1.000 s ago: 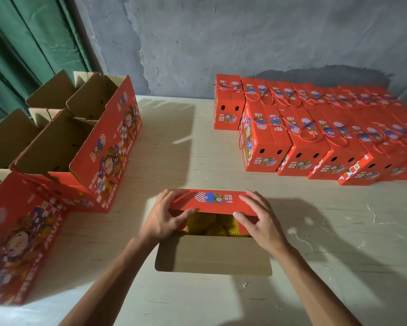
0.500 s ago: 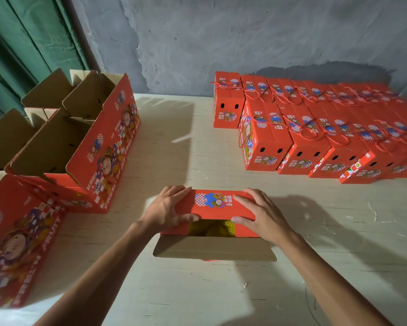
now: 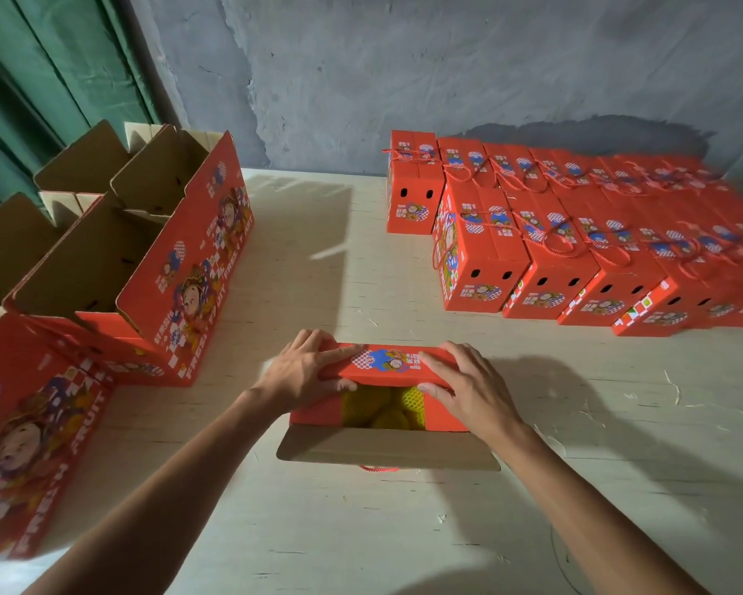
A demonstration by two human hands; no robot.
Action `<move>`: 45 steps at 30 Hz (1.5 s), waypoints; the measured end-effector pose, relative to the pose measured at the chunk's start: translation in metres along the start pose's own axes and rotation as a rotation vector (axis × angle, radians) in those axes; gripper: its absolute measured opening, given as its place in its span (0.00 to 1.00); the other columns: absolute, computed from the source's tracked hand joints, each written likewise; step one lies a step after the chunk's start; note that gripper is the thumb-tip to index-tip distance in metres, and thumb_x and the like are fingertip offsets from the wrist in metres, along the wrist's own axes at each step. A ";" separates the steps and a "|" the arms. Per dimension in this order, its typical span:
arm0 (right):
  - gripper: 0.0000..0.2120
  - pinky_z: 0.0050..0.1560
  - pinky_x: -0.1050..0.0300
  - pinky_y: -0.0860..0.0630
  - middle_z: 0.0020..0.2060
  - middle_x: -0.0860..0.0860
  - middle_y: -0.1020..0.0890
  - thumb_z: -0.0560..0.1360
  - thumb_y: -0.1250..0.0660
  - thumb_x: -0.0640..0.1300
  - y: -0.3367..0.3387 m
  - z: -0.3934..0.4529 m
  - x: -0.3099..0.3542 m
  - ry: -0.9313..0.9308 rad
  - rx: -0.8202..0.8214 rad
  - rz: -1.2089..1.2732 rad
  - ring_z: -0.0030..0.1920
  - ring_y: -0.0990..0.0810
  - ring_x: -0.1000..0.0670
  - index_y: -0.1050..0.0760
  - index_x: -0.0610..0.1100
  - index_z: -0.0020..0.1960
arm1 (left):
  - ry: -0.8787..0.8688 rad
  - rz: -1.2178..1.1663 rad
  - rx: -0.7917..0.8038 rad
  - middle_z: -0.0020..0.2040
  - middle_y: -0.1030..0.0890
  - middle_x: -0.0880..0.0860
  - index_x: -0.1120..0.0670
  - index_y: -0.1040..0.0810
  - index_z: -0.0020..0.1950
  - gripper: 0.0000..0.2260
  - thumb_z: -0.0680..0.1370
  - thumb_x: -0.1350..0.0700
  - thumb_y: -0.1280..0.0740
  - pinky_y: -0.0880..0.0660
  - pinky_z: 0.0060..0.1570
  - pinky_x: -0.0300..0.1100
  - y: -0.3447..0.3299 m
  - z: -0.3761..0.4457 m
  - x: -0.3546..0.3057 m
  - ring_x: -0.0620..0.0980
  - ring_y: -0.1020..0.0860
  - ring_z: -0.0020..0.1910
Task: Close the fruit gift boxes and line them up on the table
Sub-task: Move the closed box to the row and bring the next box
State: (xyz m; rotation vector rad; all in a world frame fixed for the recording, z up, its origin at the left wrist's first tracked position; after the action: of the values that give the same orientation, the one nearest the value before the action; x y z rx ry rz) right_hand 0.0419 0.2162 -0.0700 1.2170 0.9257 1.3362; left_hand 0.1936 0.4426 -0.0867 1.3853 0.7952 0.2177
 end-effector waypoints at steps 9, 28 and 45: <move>0.27 0.68 0.47 0.26 0.76 0.49 0.32 0.84 0.44 0.61 0.001 -0.005 0.000 0.017 0.110 -0.019 0.75 0.34 0.45 0.37 0.53 0.81 | -0.028 -0.297 0.028 0.80 0.38 0.50 0.43 0.38 0.81 0.35 0.78 0.29 0.40 0.38 0.77 0.55 -0.004 -0.023 0.018 0.51 0.41 0.79; 0.24 0.77 0.48 0.34 0.81 0.48 0.40 0.86 0.41 0.51 -0.001 -0.016 0.007 -0.010 0.103 0.049 0.82 0.46 0.45 0.36 0.50 0.81 | -0.078 -0.261 -0.104 0.81 0.38 0.56 0.43 0.34 0.79 0.23 0.84 0.46 0.40 0.43 0.80 0.53 0.003 -0.046 0.012 0.55 0.43 0.82; 0.20 0.64 0.44 0.20 0.66 0.41 0.20 0.75 0.25 0.34 0.014 -0.030 -0.001 0.198 -0.189 0.085 0.68 0.21 0.44 0.21 0.34 0.66 | -0.108 -0.023 0.041 0.82 0.38 0.53 0.51 0.40 0.83 0.31 0.83 0.38 0.56 0.38 0.78 0.56 0.012 -0.043 0.017 0.55 0.42 0.81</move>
State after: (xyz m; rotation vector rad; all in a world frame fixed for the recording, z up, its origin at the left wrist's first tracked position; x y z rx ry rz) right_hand 0.0100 0.2162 -0.0617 1.0018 0.8705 1.5958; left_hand 0.1831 0.4893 -0.0811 1.4135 0.7285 0.1083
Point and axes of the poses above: each hand's wrist, its own z-axis towards the middle knuckle, its own y-axis out of the back of the hand, x = y × z, the point moved 7 cm from there along z, towards the middle knuckle
